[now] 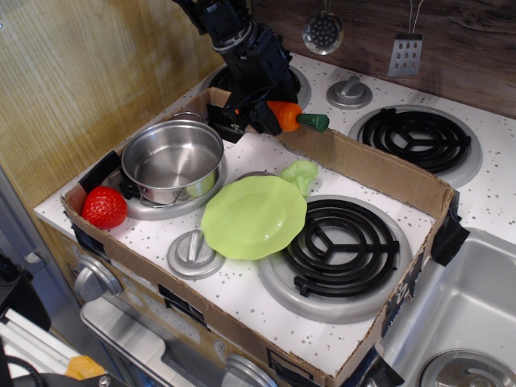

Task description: Take carrot off plate

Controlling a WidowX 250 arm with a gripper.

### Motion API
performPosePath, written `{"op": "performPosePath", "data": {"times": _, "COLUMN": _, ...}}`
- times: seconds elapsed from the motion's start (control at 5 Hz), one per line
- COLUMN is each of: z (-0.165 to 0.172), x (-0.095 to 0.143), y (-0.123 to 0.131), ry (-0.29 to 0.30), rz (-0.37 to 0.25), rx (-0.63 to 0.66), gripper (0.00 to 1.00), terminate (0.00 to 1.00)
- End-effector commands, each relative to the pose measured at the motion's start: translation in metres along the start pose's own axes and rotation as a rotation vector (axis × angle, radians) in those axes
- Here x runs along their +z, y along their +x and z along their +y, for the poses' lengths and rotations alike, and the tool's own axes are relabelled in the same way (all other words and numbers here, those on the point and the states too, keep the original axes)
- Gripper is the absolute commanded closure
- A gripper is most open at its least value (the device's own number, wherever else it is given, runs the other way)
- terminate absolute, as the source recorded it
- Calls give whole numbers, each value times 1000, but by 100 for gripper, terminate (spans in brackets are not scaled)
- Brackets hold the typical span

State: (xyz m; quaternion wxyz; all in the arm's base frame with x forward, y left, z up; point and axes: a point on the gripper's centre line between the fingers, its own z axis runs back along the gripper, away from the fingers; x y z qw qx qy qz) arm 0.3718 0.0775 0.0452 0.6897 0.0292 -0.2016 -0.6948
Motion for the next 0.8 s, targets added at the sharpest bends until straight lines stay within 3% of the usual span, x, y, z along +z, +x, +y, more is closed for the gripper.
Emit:
{"op": "performPosePath", "data": {"times": 0.0, "z": 30, "x": 38, "y": 18, "ry": 37, "rz": 85, "rx": 2, "gripper": 0, "terminate": 0}}
{"op": "performPosePath", "data": {"times": 0.4, "z": 6, "x": 57, "y": 28, "ry": 55, "rz": 152, "rx": -7, "gripper": 0, "terminate": 0}}
{"op": "performPosePath", "data": {"times": 0.6, "z": 4, "x": 70, "y": 31, "ry": 84, "rz": 186, "rx": -2, "gripper": 0, "terminate": 100}}
